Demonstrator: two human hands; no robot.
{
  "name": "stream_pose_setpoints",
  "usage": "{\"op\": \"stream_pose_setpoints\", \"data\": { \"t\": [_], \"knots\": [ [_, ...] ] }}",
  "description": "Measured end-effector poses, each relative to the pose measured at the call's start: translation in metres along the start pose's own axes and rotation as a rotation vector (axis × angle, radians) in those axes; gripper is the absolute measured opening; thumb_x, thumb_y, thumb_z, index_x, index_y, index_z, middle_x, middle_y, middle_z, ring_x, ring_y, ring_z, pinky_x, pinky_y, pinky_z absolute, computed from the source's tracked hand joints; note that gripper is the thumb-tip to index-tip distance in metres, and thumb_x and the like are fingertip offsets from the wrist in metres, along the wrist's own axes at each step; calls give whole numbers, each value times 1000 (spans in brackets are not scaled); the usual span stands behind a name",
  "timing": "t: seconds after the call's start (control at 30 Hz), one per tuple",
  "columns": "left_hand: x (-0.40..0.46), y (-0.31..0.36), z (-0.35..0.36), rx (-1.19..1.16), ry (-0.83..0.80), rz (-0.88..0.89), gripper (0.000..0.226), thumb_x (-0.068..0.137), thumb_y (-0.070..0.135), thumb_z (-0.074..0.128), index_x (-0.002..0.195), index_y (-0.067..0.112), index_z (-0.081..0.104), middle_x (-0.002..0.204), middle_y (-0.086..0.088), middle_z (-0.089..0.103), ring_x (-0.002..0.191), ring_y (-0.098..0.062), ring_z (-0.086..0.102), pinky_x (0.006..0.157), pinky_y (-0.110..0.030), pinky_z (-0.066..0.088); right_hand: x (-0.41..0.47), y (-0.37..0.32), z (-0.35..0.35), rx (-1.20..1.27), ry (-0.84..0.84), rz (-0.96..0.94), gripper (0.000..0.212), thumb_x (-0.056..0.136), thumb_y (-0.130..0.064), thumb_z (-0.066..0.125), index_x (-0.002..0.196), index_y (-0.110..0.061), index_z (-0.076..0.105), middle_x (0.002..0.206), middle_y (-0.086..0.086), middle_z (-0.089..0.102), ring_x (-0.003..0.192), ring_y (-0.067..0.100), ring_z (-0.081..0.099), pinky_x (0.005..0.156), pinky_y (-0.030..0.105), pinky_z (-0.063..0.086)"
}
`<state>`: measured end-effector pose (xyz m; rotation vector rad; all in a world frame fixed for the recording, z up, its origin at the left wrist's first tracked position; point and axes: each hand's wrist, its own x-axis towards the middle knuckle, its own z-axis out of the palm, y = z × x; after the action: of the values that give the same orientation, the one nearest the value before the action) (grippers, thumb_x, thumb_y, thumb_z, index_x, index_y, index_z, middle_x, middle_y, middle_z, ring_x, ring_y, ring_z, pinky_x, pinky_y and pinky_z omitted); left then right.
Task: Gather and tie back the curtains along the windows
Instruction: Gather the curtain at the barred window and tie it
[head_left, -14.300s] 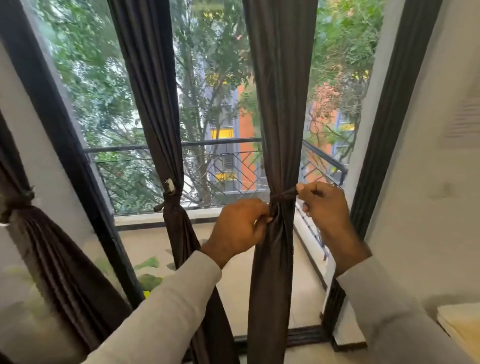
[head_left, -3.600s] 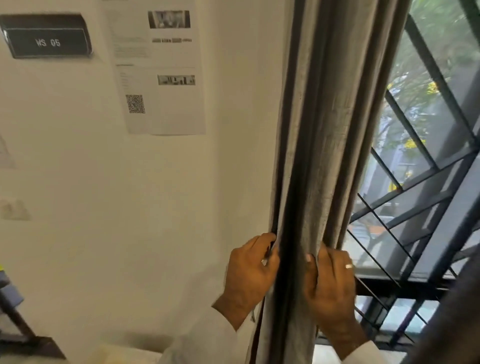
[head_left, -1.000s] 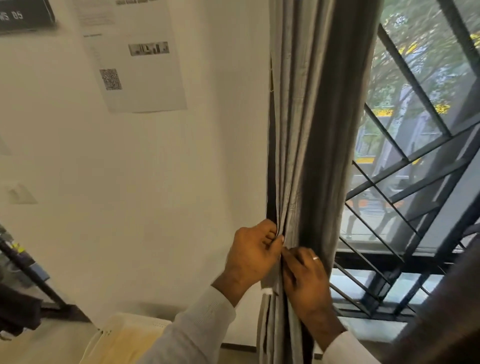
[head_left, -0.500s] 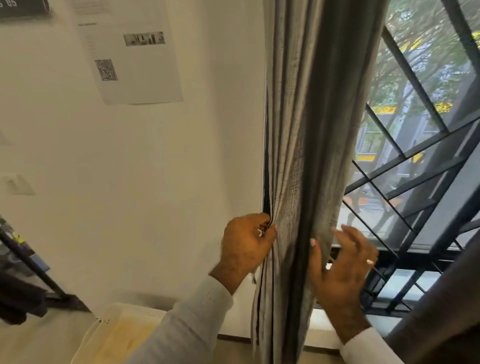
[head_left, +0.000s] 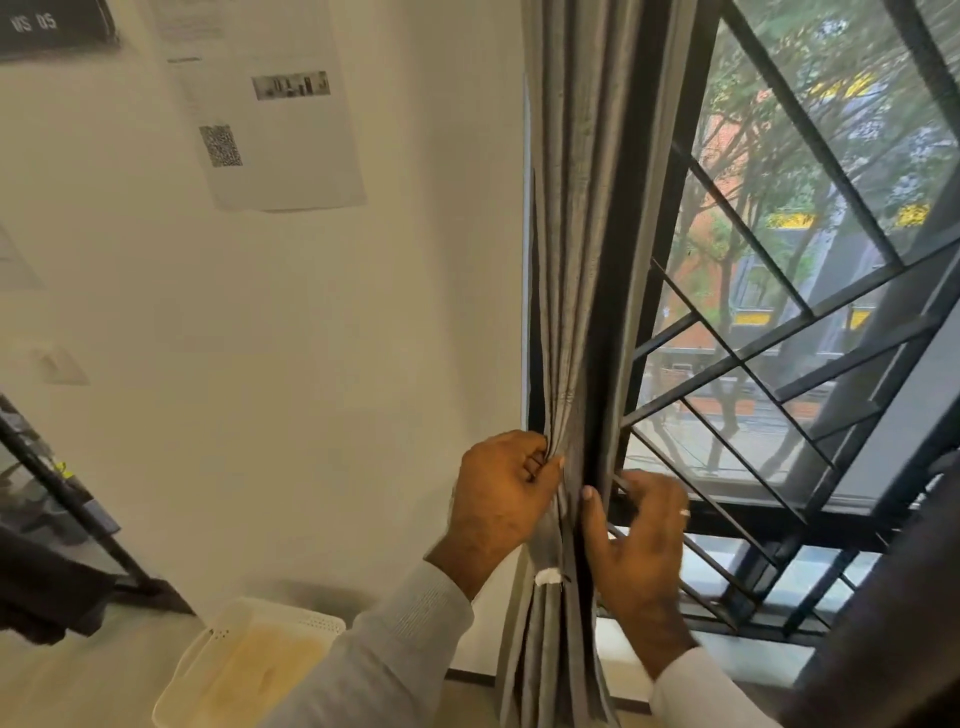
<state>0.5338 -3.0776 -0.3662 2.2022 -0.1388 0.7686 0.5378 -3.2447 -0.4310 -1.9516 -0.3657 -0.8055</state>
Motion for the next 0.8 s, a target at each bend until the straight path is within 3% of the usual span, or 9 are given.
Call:
{"op": "stream_pose_setpoints", "data": {
  "t": [0.1, 0.23, 0.3, 0.37, 0.43, 0.53, 0.67, 0.73, 0.8],
  "knots": [
    [2, 1, -2, 34, 20, -8, 21, 96, 28, 77, 80, 18, 70, 72, 7, 64, 67, -12, 60, 68, -27, 55, 15, 1, -6, 29, 1, 103, 48, 90, -27, 81, 128, -15, 53, 119, -10, 45, 98, 3, 55, 78, 9, 48],
    [3, 0, 1, -25, 24, -14, 22, 95, 29, 75, 79, 16, 70, 71, 6, 64, 66, -13, 61, 68, -30, 57, 13, 13, 0, -62, -31, -11, 15, 103, -24, 62, 111, -12, 68, 97, -14, 53, 96, -13, 55, 83, -2, 36],
    [3, 2, 6, -41, 12, -8, 23, 94, 29, 74, 79, 13, 71, 71, 3, 65, 66, -14, 62, 69, -31, 58, 6, 18, 6, -92, -86, -70, 18, 103, -26, 58, 112, -17, 70, 101, -8, 61, 98, -6, 58, 89, 6, 39],
    [3, 4, 9, -43, -12, 8, 19, 95, 25, 76, 81, 13, 73, 73, 4, 66, 67, -12, 62, 69, -25, 57, 0, 22, 15, -138, -182, -132, 31, 101, -32, 54, 121, -15, 71, 110, 3, 67, 99, 14, 64, 89, 24, 48],
    [3, 3, 12, -15, -37, 14, 14, 95, 24, 77, 84, 16, 74, 76, 7, 67, 69, -9, 62, 72, -18, 55, -4, 25, 21, -197, -272, -137, 40, 99, -38, 52, 127, -16, 70, 116, 6, 67, 100, 23, 64, 86, 29, 49],
    [5, 1, 9, -68, -57, 25, 12, 94, 29, 77, 95, 17, 78, 86, 7, 72, 76, -10, 68, 77, -29, 62, -3, 30, 24, -268, -362, -129, 49, 98, -48, 52, 136, -21, 66, 122, 7, 66, 104, 24, 63, 88, 32, 53],
    [8, 2, -3, -85, -111, -5, 29, 91, 50, 79, 84, 25, 68, 75, 12, 66, 70, -13, 66, 68, -31, 60, 2, 37, 16, -185, -472, -202, 43, 101, -42, 49, 141, -30, 60, 125, -1, 63, 109, 2, 55, 94, 20, 50],
    [10, -3, -6, -40, -71, -2, 35, 95, 47, 74, 77, 20, 62, 68, 6, 61, 62, -16, 61, 64, -39, 58, 8, 42, 10, -139, -505, -251, 39, 101, -36, 50, 138, -30, 63, 127, -3, 62, 113, 9, 60, 93, 30, 58],
    [10, -6, -9, -17, -58, -25, 36, 96, 46, 69, 74, 20, 58, 65, 4, 58, 59, -18, 57, 61, -40, 56, 18, 42, 5, 11, -457, -94, 33, 103, -29, 55, 134, -28, 67, 132, -7, 60, 117, 6, 62, 95, 34, 60]
  ]
}}
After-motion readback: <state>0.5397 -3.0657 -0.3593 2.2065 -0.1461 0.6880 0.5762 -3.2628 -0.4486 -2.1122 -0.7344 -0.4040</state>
